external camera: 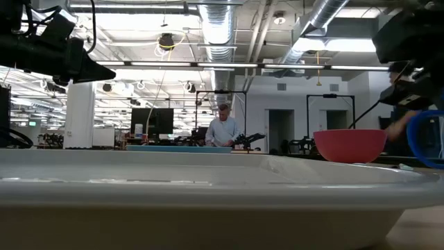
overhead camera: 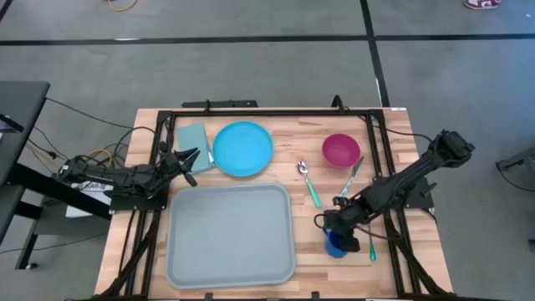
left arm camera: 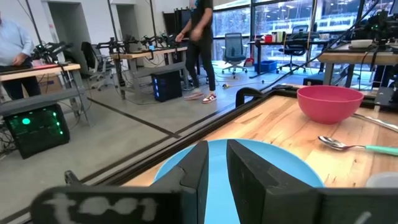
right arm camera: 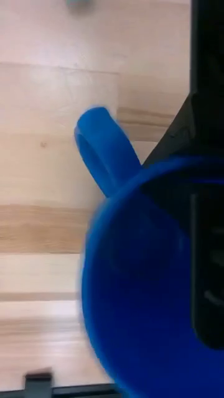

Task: Set up tray
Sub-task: Put the blue mug on the gray serving tray

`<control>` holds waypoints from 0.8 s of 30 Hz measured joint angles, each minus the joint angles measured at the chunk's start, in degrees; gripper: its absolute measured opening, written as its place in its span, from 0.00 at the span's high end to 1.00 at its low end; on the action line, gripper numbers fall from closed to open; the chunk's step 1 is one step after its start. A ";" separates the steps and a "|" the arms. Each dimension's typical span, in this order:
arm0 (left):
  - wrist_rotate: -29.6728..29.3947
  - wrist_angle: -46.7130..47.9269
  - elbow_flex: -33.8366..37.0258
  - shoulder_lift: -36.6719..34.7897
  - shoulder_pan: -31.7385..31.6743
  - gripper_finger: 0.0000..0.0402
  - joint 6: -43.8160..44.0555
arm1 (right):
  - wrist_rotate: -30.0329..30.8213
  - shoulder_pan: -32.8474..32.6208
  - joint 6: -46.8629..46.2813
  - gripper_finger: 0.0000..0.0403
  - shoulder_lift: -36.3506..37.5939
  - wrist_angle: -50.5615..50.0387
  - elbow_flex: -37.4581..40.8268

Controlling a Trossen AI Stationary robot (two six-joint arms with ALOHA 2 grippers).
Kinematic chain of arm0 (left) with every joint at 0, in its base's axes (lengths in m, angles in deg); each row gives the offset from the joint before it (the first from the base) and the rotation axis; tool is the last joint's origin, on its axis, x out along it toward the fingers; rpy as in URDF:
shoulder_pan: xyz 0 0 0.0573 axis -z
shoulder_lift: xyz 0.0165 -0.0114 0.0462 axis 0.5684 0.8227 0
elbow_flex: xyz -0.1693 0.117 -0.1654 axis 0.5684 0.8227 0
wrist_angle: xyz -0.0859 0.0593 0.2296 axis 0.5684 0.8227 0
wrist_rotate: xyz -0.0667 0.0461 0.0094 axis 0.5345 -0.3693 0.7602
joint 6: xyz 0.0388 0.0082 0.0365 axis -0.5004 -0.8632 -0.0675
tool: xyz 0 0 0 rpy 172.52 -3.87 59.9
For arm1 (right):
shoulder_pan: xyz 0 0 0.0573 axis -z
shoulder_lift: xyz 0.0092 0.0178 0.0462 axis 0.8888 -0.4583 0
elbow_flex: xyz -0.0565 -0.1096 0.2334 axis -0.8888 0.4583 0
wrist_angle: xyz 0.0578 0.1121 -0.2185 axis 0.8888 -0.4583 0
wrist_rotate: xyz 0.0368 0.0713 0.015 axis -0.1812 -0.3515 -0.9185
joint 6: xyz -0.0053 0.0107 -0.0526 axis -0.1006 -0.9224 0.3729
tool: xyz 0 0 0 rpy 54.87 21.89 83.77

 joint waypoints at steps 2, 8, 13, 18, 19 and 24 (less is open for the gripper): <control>0.02 0.02 0.00 0.00 0.02 0.88 0.34 | -0.04 -0.10 -0.16 0.96 -0.04 -0.01 -0.02; 0.11 0.04 0.00 0.00 0.00 0.88 0.46 | 1.45 1.20 5.62 0.98 0.64 -2.28 -6.08; 0.15 0.09 0.00 0.00 0.00 0.88 1.98 | 14.01 4.47 22.90 0.97 -0.05 -0.56 -13.99; 0.13 0.50 0.00 0.00 0.02 0.88 3.27 | 20.82 11.45 34.32 0.97 -3.36 9.31 -17.14; 0.13 0.73 0.00 0.00 0.00 0.88 3.27 | 19.90 12.98 35.77 0.97 -4.57 11.26 -17.61; 0.07 1.46 -0.02 0.02 0.00 0.88 4.21 | 18.24 19.42 39.01 0.95 -12.12 10.62 -21.04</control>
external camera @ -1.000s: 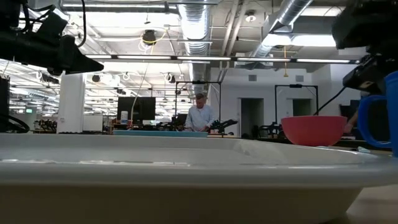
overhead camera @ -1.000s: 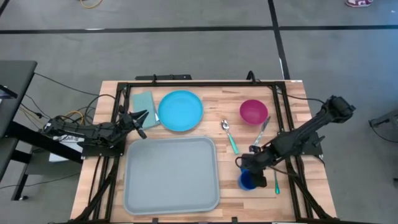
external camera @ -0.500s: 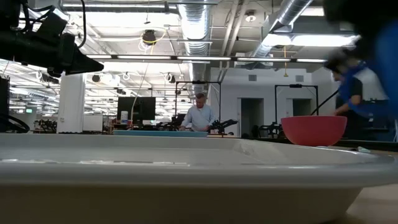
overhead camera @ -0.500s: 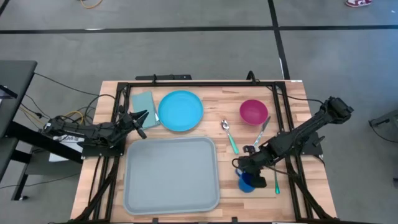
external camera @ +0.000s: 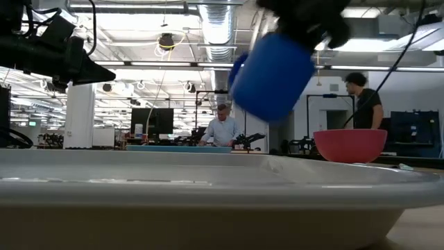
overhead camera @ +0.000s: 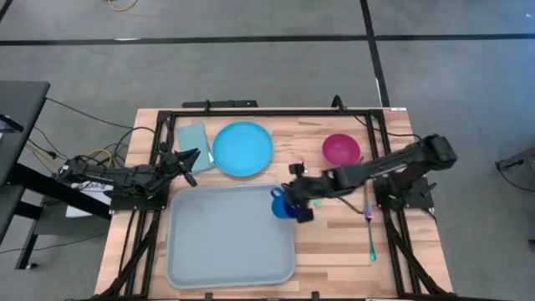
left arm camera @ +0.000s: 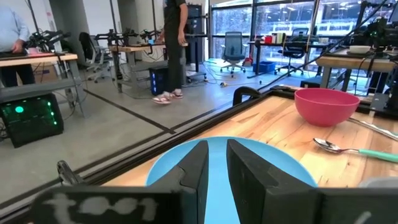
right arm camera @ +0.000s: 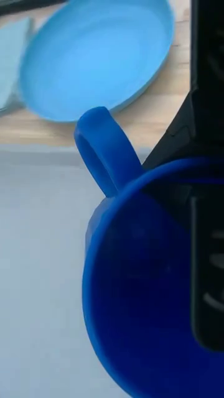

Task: Set up tray
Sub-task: Put the blue mug on the gray serving tray

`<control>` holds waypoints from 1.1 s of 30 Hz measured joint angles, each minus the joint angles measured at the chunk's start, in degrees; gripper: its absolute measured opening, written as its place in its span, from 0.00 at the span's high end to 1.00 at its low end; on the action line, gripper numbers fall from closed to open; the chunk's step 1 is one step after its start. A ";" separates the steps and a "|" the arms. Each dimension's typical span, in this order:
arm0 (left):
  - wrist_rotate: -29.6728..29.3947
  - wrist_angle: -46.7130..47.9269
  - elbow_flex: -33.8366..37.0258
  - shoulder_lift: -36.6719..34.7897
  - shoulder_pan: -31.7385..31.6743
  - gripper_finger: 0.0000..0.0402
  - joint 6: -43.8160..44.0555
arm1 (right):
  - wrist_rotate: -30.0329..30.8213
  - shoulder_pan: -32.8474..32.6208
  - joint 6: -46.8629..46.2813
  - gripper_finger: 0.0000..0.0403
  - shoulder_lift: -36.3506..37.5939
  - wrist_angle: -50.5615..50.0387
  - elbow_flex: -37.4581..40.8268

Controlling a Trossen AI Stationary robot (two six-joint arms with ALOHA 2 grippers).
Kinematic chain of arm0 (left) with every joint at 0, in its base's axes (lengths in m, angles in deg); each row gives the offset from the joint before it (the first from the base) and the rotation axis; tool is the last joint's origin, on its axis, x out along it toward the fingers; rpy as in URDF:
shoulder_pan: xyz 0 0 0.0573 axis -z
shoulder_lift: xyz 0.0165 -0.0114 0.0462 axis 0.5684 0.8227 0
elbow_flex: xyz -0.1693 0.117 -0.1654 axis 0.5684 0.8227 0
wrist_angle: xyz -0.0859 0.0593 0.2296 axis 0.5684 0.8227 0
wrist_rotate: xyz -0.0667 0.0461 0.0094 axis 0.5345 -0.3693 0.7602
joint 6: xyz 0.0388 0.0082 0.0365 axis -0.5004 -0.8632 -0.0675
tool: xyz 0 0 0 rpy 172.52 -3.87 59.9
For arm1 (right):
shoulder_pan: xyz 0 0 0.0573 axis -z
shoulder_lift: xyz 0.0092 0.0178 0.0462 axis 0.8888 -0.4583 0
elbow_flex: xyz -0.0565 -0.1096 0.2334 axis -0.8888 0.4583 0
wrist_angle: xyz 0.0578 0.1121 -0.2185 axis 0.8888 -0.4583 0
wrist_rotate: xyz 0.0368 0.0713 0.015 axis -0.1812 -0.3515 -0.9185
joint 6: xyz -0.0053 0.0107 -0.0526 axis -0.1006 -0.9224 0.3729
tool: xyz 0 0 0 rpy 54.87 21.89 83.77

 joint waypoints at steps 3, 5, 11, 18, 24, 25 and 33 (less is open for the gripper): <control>-0.02 0.02 -0.01 0.02 0.00 0.88 1.07 | -0.12 2.63 2.69 0.95 -4.26 -4.73 -2.96; -0.01 0.01 -0.02 0.04 0.01 0.88 1.33 | -0.16 3.92 4.40 0.95 -7.09 -6.42 -5.18; 1.49 0.00 -0.02 0.04 0.00 0.88 1.45 | -0.23 6.25 5.93 0.95 -14.64 -13.56 -13.69; 3.34 -0.04 -0.02 0.14 0.01 0.88 1.45 | -0.86 6.58 7.96 0.87 -23.18 -26.05 -23.28; 2.80 0.07 -0.02 0.21 0.00 0.88 1.38 | -1.13 6.58 10.58 0.81 -26.56 -29.62 -28.50; 2.71 0.04 -0.02 0.24 0.02 0.88 1.38 | -1.14 6.58 10.64 0.80 -26.92 -29.70 -29.33; 2.54 0.15 -0.02 0.22 0.00 0.88 1.36 | -1.58 6.79 10.68 0.75 -27.12 -34.27 -34.10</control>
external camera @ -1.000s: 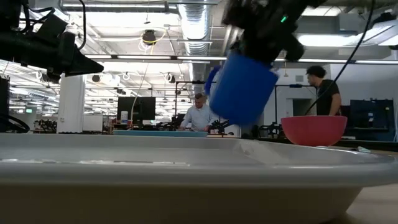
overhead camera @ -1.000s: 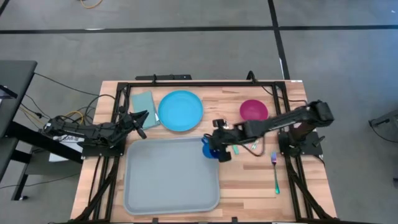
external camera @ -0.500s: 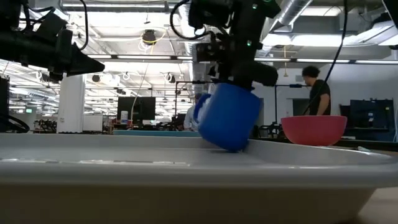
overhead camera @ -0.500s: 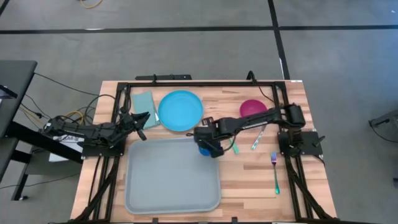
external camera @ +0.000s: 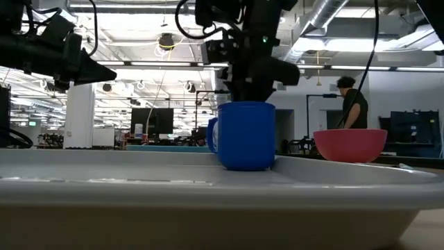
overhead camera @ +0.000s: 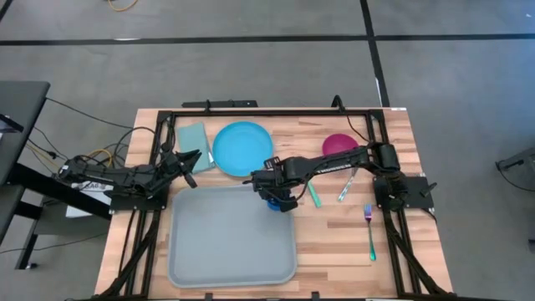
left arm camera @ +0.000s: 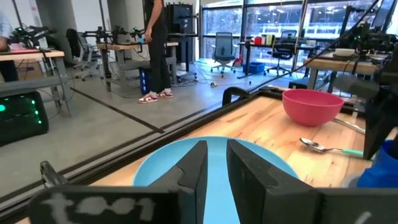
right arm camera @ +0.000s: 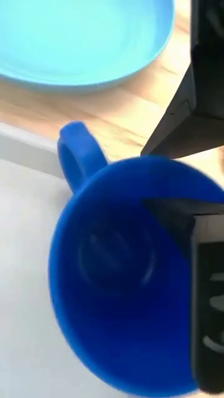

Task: Set up tray
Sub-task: Put the blue mug on the gray serving tray, then put the blue plate on the bottom left of the blue mug on the gray serving tray

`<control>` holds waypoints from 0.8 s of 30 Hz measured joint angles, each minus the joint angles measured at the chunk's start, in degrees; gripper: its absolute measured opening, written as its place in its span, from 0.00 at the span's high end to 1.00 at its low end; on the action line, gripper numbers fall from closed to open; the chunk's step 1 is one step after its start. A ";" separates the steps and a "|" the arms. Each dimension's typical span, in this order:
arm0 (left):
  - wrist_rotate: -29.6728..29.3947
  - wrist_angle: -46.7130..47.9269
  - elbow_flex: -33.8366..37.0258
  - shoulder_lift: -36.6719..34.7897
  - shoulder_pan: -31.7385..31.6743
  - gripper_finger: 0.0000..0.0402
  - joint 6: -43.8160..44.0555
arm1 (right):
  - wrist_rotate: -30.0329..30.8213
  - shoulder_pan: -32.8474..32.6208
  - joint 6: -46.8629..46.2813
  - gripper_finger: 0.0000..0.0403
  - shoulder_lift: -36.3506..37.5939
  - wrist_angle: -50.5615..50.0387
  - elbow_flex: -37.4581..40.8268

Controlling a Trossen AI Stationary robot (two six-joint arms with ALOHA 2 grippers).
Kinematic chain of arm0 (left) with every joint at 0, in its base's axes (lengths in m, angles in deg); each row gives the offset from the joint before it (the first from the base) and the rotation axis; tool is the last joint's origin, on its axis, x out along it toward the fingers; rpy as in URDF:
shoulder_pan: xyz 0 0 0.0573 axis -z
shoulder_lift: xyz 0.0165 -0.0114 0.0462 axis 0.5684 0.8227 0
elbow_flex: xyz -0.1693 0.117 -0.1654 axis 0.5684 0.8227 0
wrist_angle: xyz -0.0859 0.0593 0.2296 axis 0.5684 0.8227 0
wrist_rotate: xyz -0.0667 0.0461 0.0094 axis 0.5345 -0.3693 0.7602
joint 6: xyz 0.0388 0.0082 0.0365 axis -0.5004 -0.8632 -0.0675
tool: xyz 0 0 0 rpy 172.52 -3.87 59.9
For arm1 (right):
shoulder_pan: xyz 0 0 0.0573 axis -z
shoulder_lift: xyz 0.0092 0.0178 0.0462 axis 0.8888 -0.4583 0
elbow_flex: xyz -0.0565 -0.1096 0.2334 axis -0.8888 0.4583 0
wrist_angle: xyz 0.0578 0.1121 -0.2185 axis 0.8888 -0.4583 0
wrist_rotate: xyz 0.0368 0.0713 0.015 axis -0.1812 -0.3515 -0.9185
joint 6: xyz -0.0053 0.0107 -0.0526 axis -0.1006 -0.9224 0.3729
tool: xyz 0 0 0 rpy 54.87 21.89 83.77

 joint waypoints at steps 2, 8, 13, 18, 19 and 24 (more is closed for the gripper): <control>-0.04 0.00 0.00 -0.02 0.00 0.88 -0.04 | 0.01 0.05 0.00 0.73 0.10 -0.61 -1.15; -0.02 0.00 0.00 -0.02 0.00 0.88 -0.04 | -0.13 0.05 -0.09 0.70 0.11 -2.75 -4.64; 0.00 0.00 0.00 -0.02 0.00 0.88 -0.04 | -0.13 0.05 -0.59 0.68 0.11 -8.38 -9.13; 0.00 0.00 0.02 -0.02 0.00 0.88 -0.08 | -0.08 -0.06 -0.61 0.68 0.12 -15.01 -14.96; 0.00 0.00 0.02 -0.02 0.00 0.88 -0.07 | -0.08 -0.06 -0.61 0.68 0.13 -16.04 -15.94; 0.07 -0.03 0.02 -0.02 0.01 0.88 -0.07 | -0.06 0.28 -0.63 0.69 0.13 -22.56 -21.65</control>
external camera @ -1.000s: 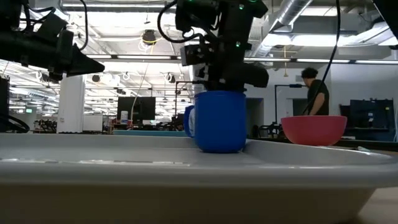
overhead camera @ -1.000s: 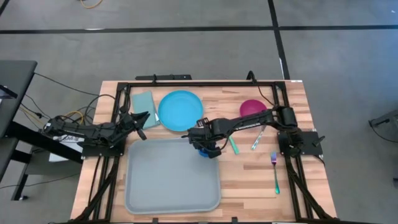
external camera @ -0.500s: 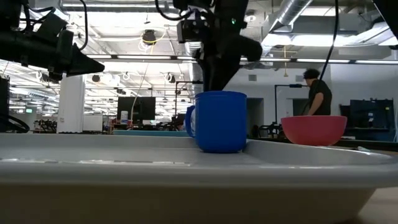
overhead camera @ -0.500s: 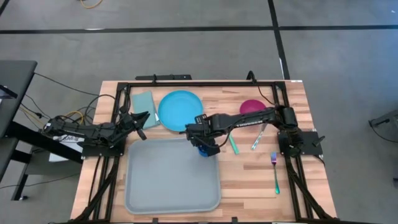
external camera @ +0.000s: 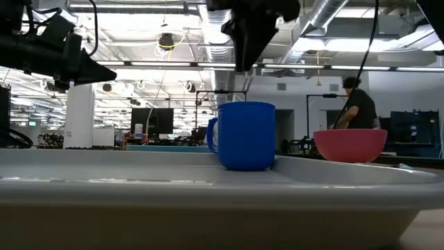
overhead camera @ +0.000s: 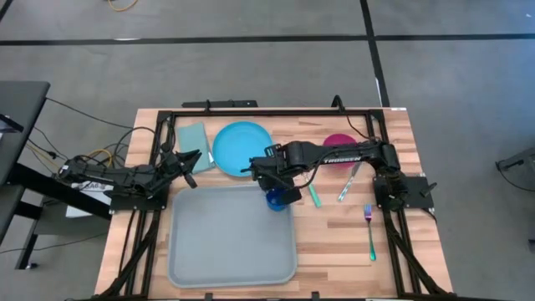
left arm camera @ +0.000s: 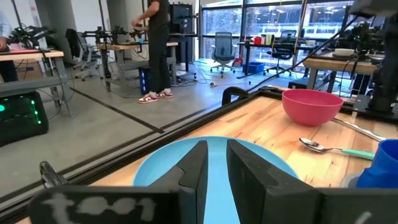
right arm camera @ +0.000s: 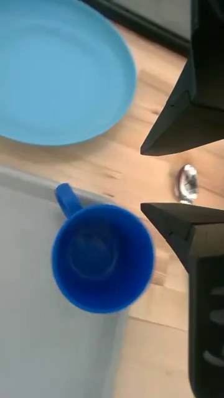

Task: Set up tray
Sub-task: Put the blue plate on the bottom left of the blue mug on the gray serving tray

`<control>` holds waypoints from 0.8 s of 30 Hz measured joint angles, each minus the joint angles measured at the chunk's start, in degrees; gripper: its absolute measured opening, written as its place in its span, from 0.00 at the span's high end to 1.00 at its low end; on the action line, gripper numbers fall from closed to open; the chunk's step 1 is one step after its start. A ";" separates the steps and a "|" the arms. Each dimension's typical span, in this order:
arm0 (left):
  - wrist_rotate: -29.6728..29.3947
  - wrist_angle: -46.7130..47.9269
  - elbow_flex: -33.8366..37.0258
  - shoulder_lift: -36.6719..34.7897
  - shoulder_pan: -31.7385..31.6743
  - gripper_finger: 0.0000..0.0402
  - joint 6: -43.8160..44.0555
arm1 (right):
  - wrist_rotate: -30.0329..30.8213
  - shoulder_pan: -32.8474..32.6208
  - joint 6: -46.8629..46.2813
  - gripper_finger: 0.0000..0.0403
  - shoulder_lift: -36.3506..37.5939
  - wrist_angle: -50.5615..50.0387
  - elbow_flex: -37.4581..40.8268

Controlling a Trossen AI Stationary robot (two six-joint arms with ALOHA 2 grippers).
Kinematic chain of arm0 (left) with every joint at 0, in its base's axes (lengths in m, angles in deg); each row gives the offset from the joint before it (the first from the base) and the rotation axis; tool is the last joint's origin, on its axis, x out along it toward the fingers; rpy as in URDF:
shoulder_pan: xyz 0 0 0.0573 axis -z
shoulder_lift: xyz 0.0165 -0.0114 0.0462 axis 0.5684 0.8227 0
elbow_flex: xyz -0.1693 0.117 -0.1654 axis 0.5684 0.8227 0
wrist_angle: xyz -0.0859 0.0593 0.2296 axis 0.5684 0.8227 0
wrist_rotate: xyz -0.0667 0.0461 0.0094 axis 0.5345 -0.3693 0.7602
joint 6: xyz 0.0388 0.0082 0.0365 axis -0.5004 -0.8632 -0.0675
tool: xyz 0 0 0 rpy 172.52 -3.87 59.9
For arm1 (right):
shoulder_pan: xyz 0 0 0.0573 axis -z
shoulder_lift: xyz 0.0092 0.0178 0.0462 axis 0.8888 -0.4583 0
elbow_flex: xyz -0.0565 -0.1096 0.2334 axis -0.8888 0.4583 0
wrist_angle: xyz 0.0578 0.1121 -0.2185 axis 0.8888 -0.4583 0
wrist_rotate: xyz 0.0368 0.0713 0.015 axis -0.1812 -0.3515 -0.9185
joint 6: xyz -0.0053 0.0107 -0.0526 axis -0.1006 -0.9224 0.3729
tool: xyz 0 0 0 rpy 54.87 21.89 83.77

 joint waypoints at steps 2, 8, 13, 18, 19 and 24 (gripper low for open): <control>0.02 -0.02 0.02 0.00 -0.01 0.88 0.00 | 0.03 0.39 -0.60 0.70 0.00 -3.28 -2.26; 0.04 -0.19 0.04 0.00 -0.01 0.88 0.01 | -0.04 2.64 -5.99 0.71 2.55 -9.84 -5.54; 0.06 -0.52 0.09 0.00 0.01 0.88 0.02 | -2.88 4.84 -7.04 0.71 7.64 -10.28 -5.54; 0.04 -0.59 0.09 -0.02 -0.01 0.88 0.02 | -13.10 6.79 -4.00 0.71 15.30 -3.32 -0.26; 0.06 -0.63 0.09 -0.01 -0.01 0.88 0.04 | -15.87 7.05 -2.64 0.71 17.45 -0.96 2.70; 2.51 -0.80 0.09 -0.01 -0.01 0.88 2.46 | -27.83 7.95 -0.15 0.71 29.98 12.45 24.00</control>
